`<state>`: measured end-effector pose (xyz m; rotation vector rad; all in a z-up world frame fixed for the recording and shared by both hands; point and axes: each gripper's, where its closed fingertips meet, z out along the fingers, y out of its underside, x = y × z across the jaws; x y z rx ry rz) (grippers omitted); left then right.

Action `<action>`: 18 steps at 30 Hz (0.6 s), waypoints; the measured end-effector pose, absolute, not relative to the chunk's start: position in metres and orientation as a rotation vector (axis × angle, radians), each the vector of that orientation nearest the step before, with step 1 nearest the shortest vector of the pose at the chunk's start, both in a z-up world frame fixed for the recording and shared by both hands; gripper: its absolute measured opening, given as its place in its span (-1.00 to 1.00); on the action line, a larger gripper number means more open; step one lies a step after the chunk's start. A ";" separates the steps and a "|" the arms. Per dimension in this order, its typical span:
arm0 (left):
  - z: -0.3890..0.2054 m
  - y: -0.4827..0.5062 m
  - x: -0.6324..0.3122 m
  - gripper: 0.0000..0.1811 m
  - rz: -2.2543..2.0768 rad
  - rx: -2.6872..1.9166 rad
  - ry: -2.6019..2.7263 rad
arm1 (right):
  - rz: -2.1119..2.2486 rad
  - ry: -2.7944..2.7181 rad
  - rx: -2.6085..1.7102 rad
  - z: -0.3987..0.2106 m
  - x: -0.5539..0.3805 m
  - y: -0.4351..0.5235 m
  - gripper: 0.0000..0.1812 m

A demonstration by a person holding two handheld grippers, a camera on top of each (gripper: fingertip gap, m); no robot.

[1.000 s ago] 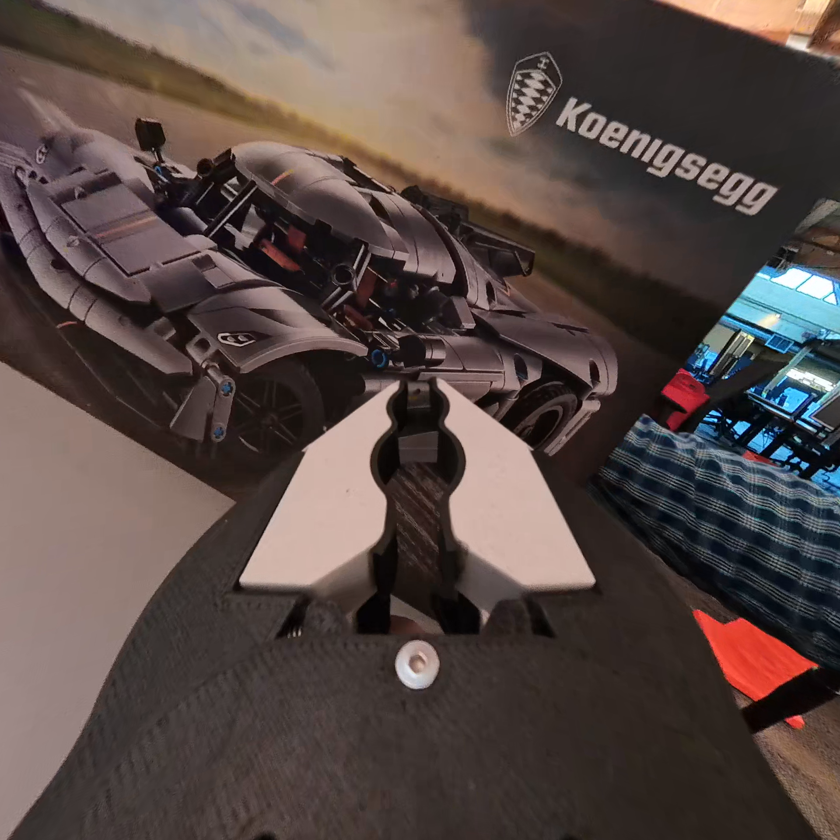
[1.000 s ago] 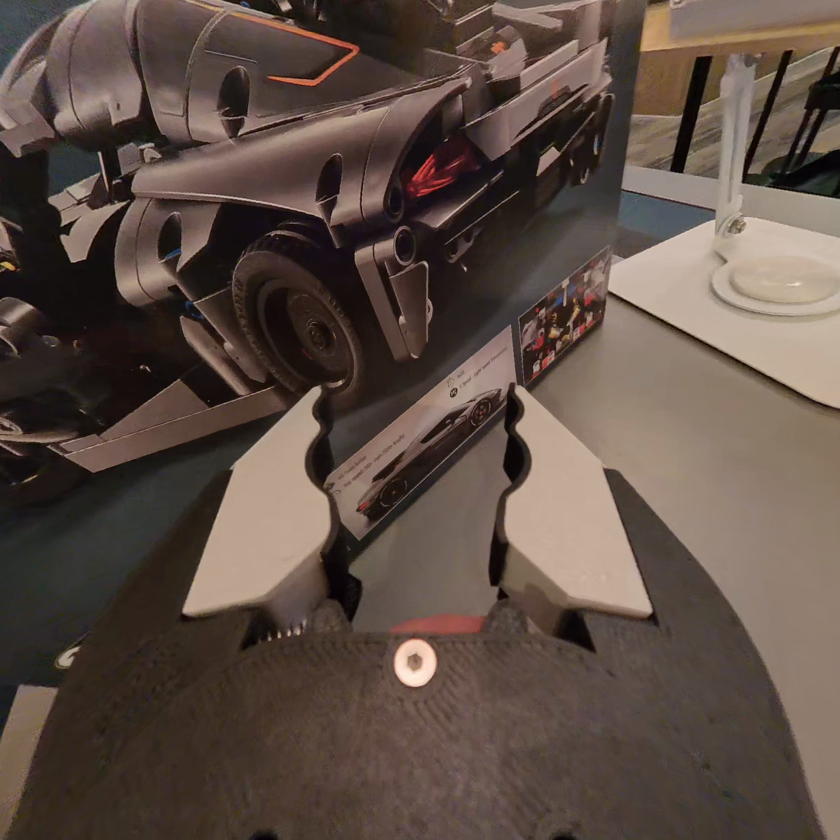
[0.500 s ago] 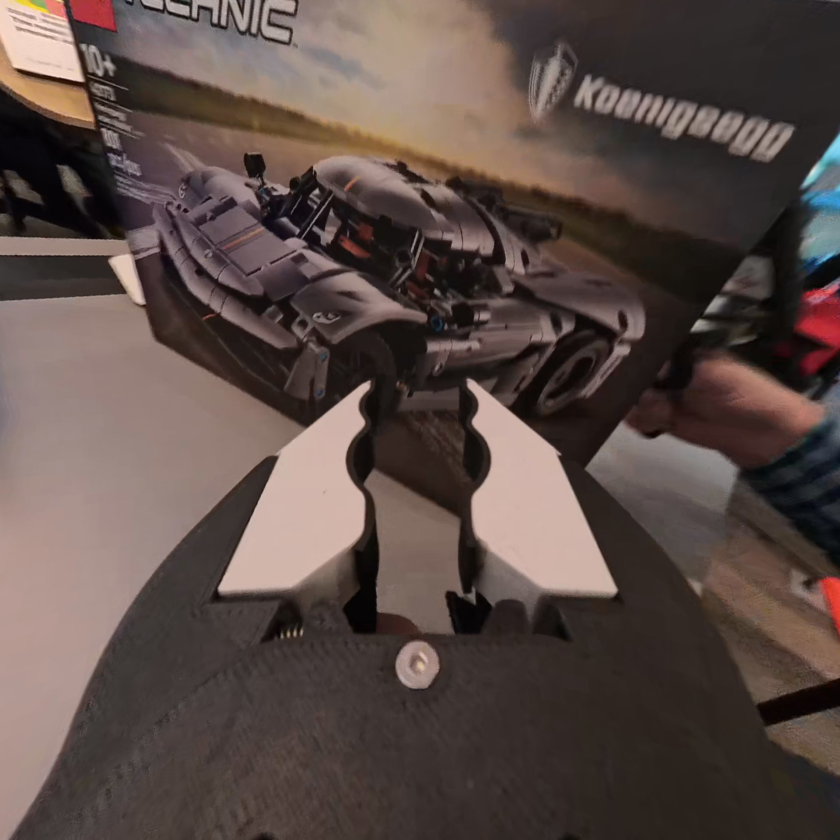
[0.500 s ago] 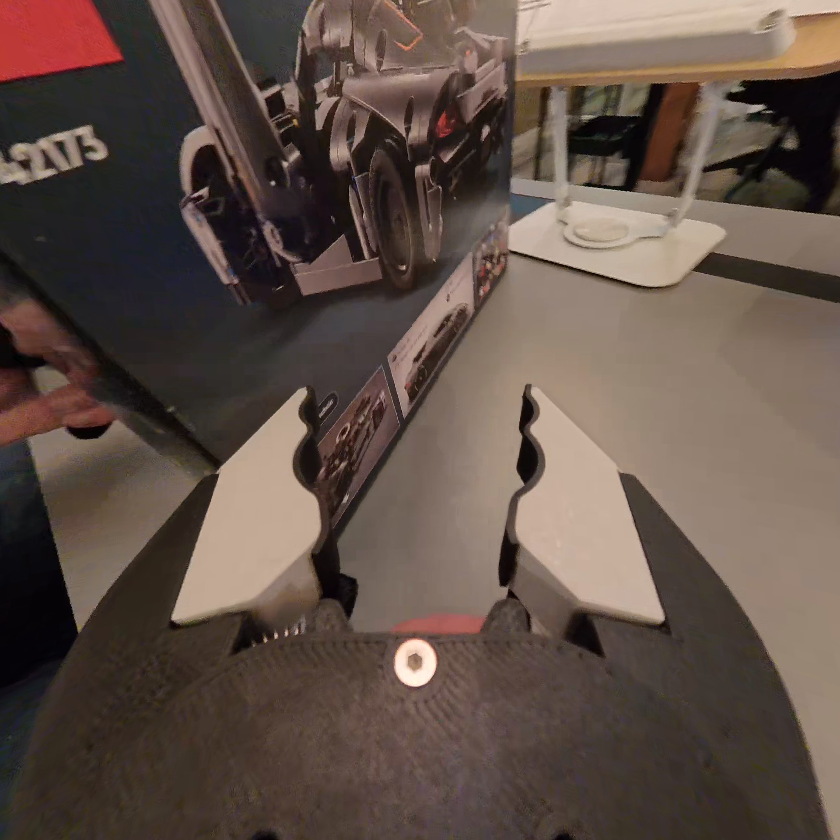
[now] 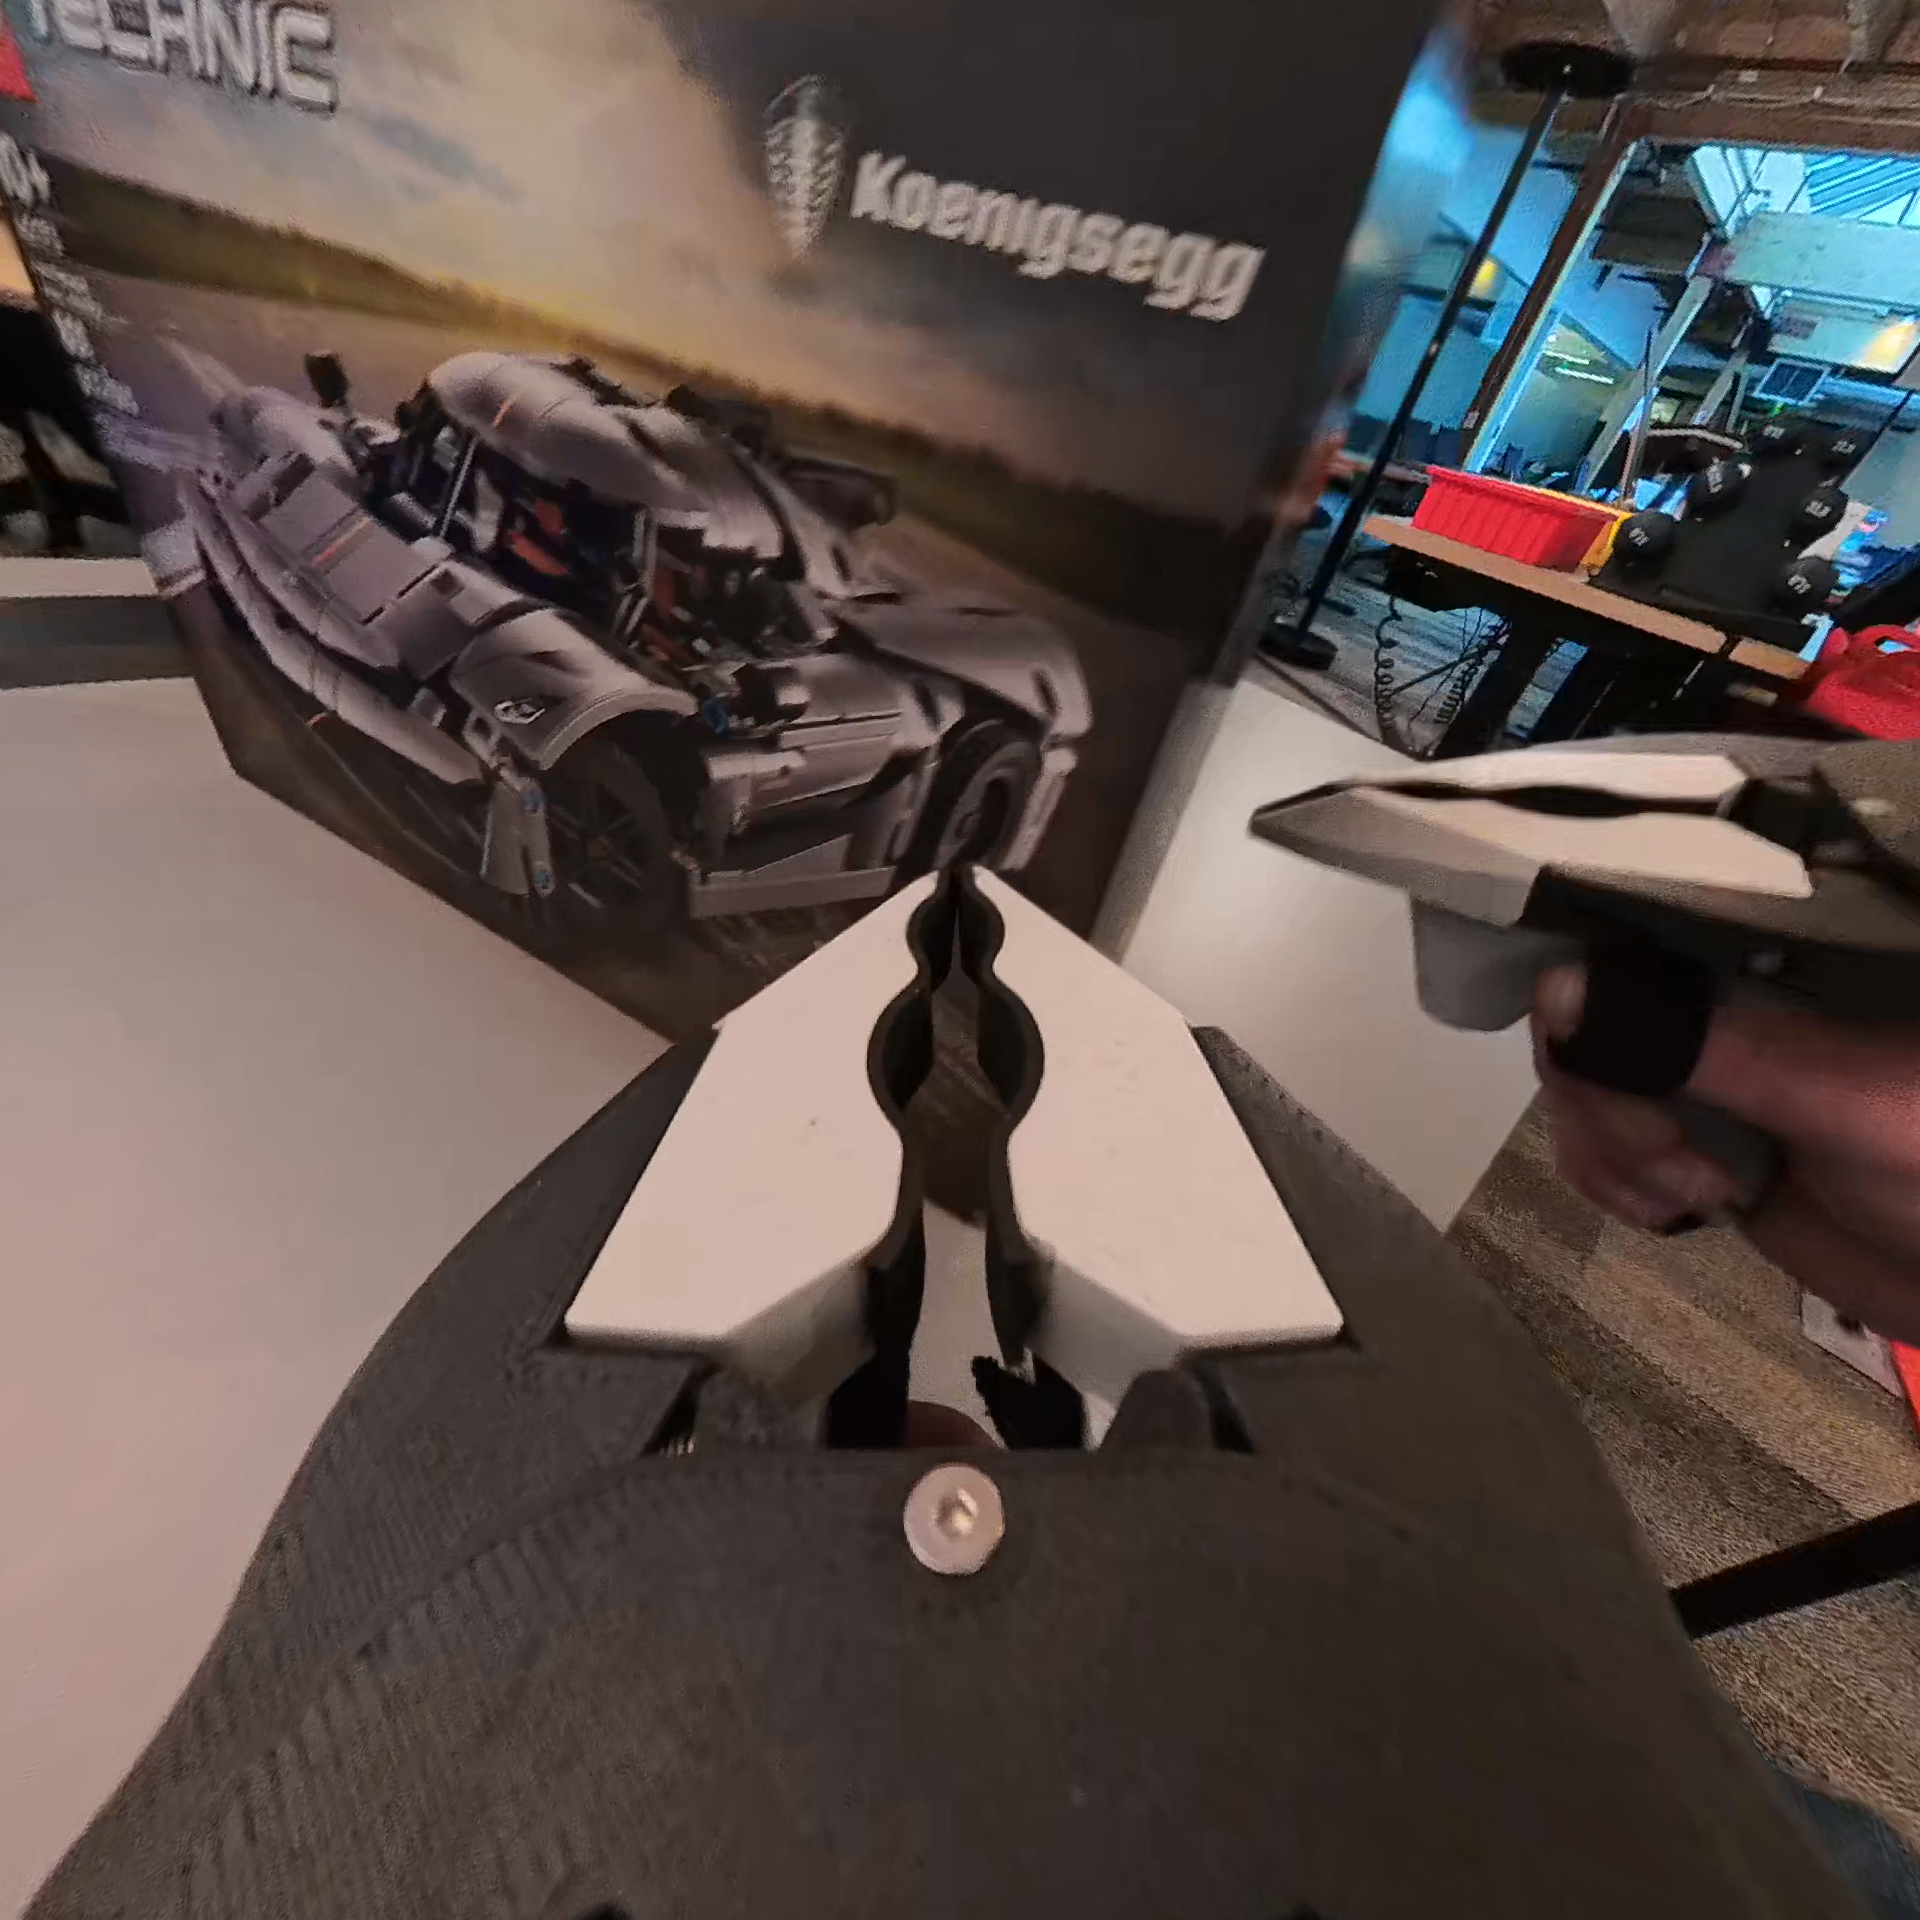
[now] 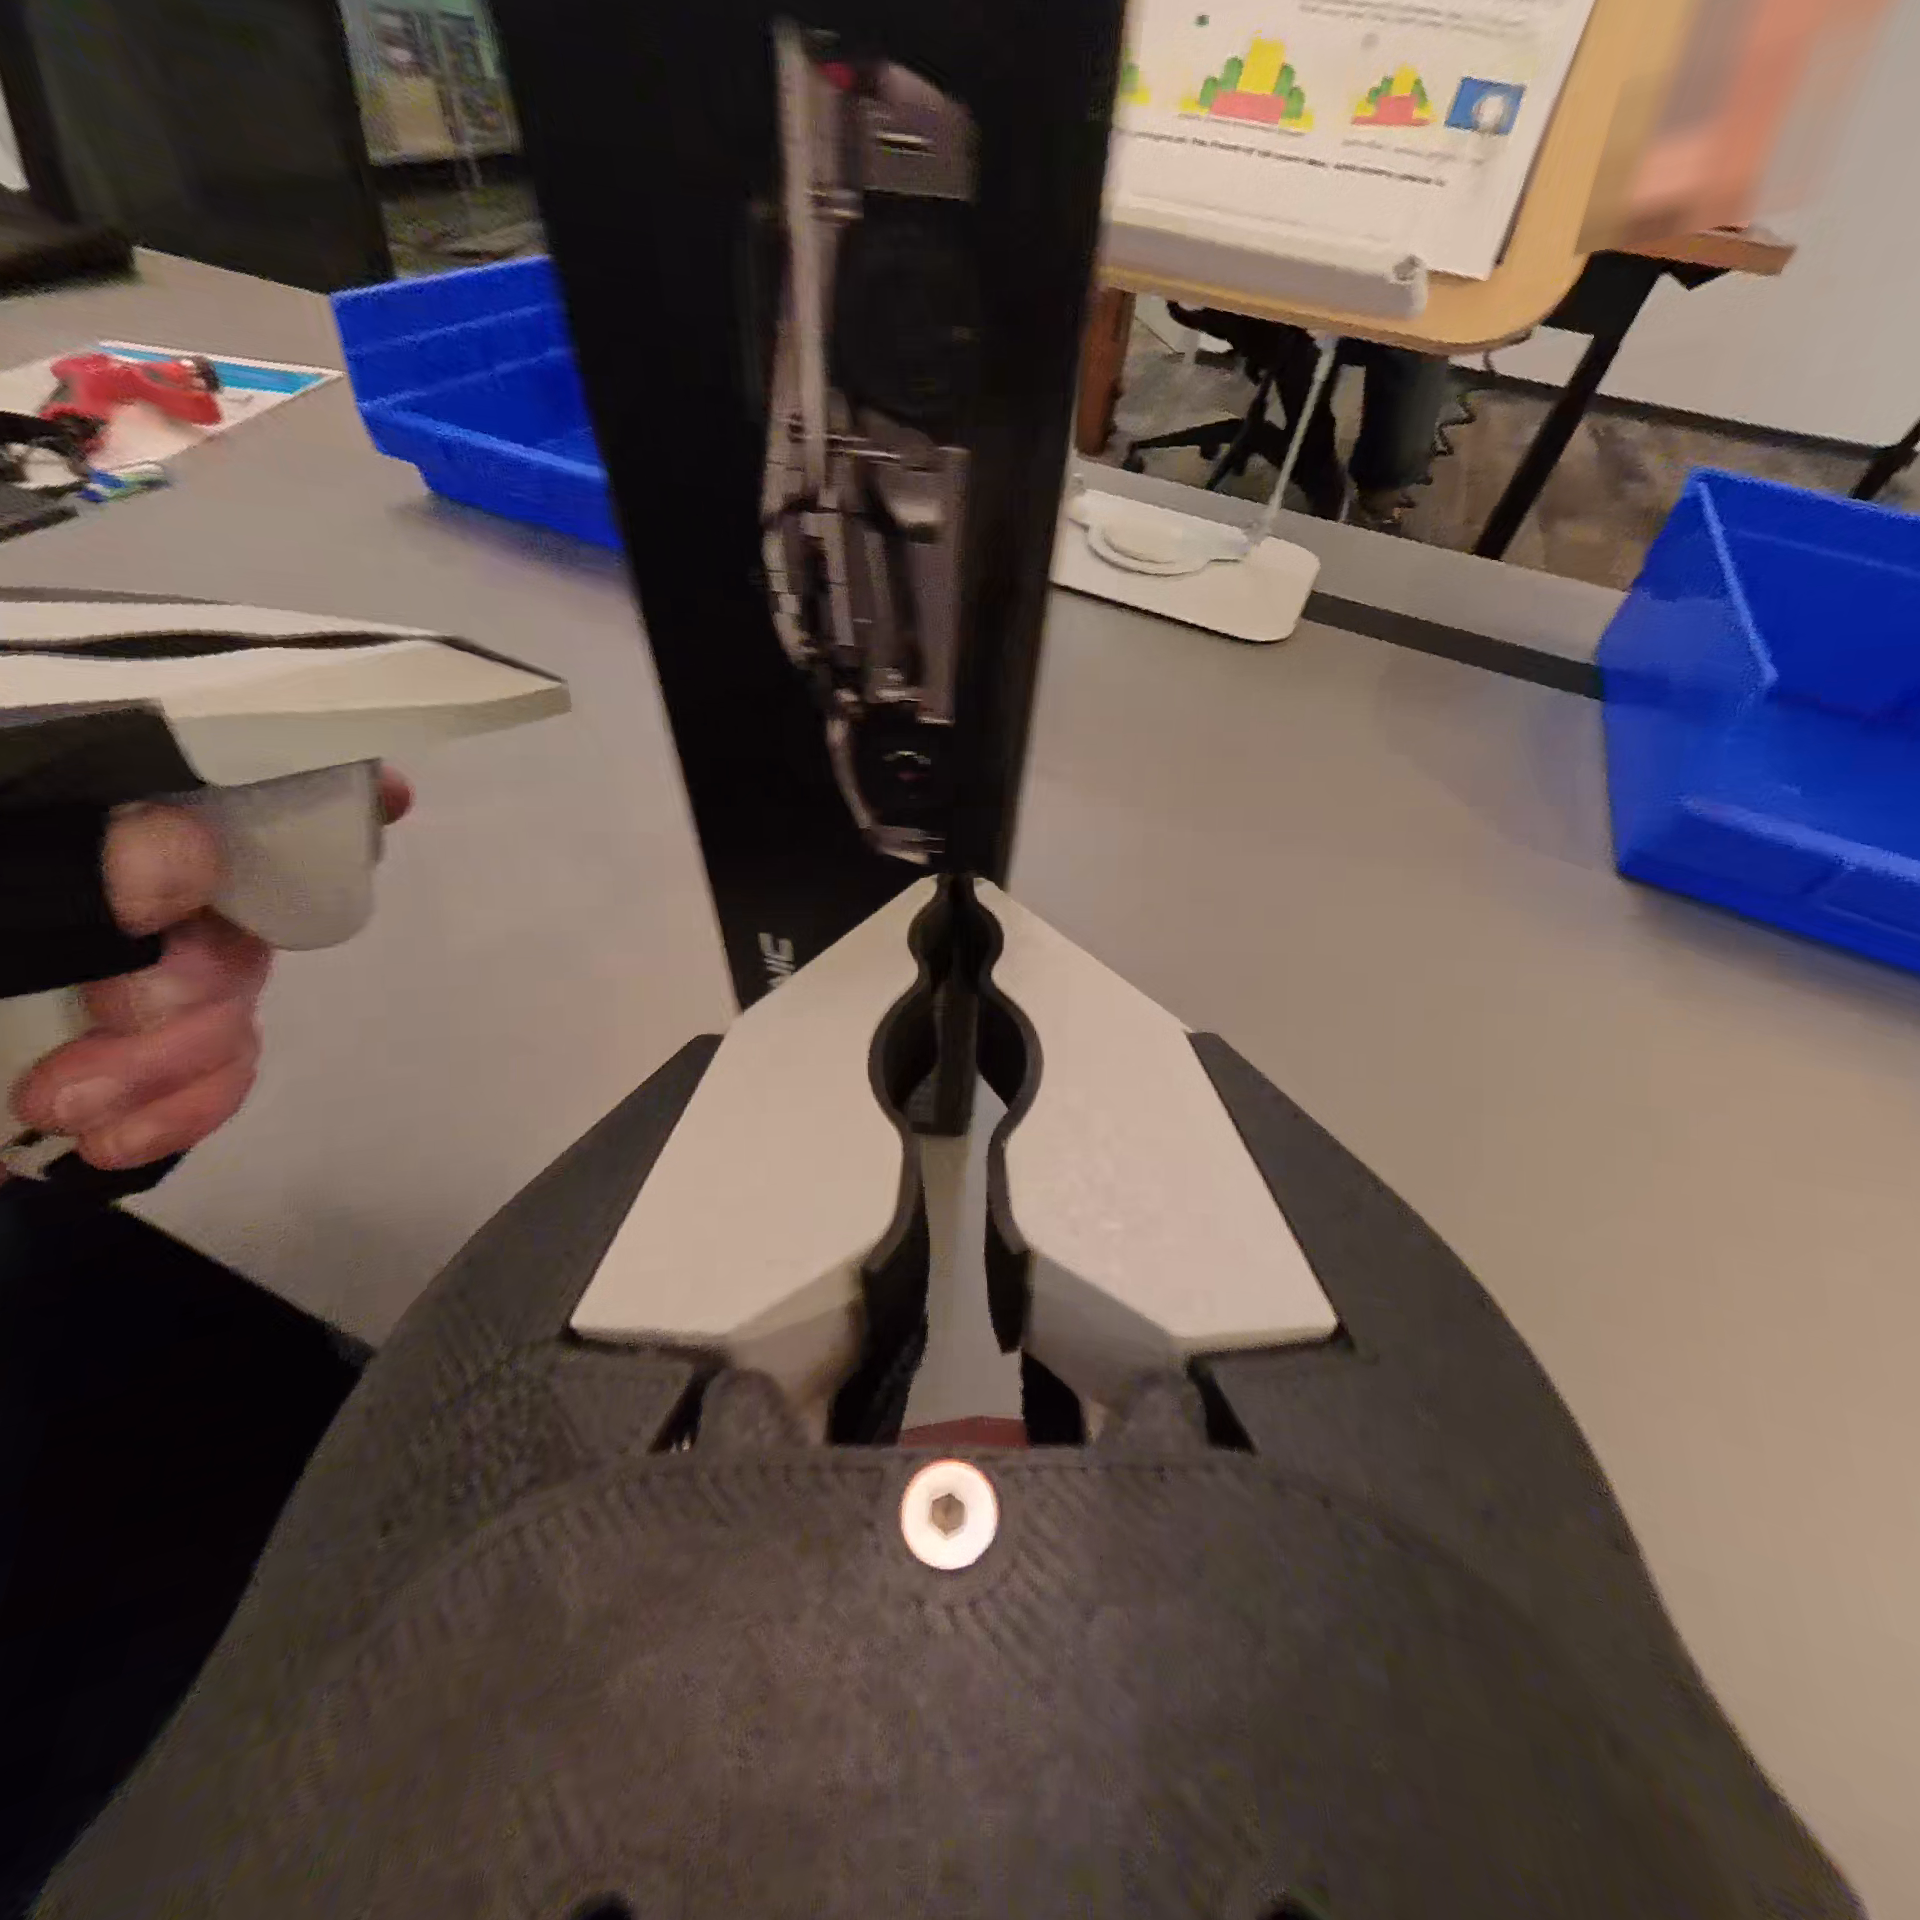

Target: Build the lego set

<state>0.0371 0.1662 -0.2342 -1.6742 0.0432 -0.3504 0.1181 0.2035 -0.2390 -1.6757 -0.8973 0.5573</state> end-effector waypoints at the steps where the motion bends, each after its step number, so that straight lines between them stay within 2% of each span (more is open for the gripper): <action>1: -0.229 0.165 0.043 -1.00 -0.338 -1.669 0.053 | 0.576 -0.903 -1.690 -0.241 0.114 0.197 -1.00; 9: -0.201 0.140 0.085 -1.00 -0.296 -1.652 0.088 | 0.512 -0.830 -1.744 -0.235 0.104 0.195 -1.00; 18: -0.201 0.129 0.094 -0.96 -0.328 -1.643 -0.008 | 0.474 -0.740 -1.710 -0.227 0.092 0.172 -1.00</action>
